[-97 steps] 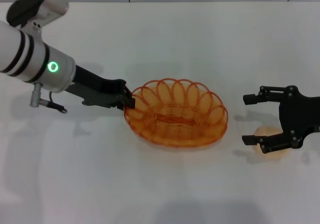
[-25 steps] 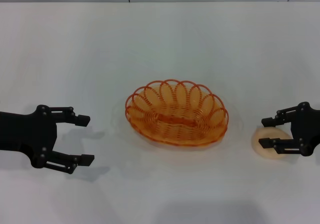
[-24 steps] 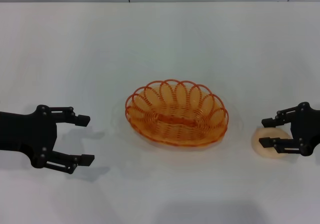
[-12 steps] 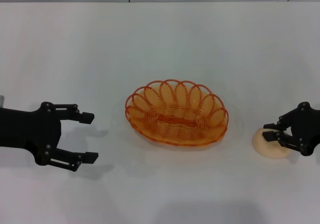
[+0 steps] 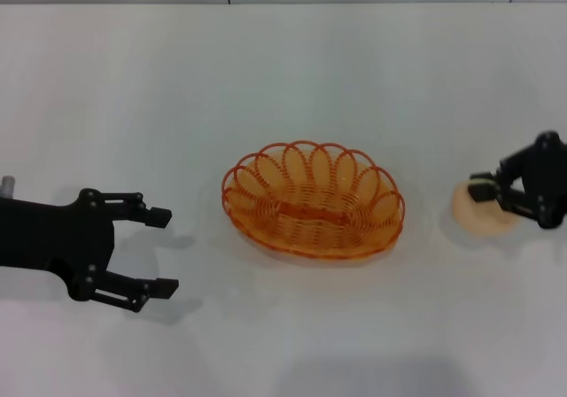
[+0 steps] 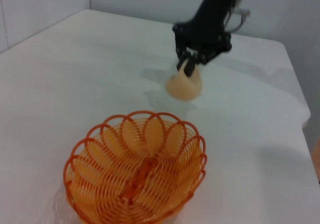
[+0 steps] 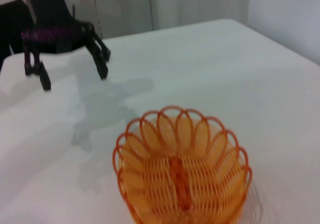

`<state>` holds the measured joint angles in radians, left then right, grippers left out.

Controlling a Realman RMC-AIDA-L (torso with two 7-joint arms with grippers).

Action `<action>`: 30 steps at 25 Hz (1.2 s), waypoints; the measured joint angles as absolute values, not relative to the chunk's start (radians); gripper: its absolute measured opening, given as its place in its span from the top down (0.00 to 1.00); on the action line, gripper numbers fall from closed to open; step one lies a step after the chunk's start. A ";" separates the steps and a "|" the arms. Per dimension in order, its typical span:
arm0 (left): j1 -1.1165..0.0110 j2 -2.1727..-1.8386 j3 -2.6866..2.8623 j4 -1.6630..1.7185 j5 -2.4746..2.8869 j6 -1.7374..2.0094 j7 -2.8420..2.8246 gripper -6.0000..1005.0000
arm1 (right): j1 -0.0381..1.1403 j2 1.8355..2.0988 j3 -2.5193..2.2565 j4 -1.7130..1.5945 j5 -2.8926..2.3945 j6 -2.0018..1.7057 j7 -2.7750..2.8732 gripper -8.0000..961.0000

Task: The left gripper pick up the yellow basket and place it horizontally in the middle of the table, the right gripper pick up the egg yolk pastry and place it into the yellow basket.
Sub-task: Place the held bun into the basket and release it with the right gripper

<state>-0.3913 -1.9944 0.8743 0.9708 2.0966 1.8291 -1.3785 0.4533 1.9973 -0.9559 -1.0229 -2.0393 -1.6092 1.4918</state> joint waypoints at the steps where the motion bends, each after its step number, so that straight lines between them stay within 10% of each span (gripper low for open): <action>1: -0.392 -1.997 0.874 0.972 2.104 1.828 -1.378 0.11 | 0.466 1.998 -0.958 -1.037 -2.039 -1.619 1.511 0.94; 30: -0.419 -2.011 0.877 0.975 2.157 1.822 -1.364 0.11 | 0.570 2.026 -1.486 -0.971 -1.706 -1.185 1.588 0.88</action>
<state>-0.4191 -2.0112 0.8774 0.9753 2.1574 1.8224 -1.3635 0.5699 2.0255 -1.4858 -0.9709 -1.7057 -1.1853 1.5880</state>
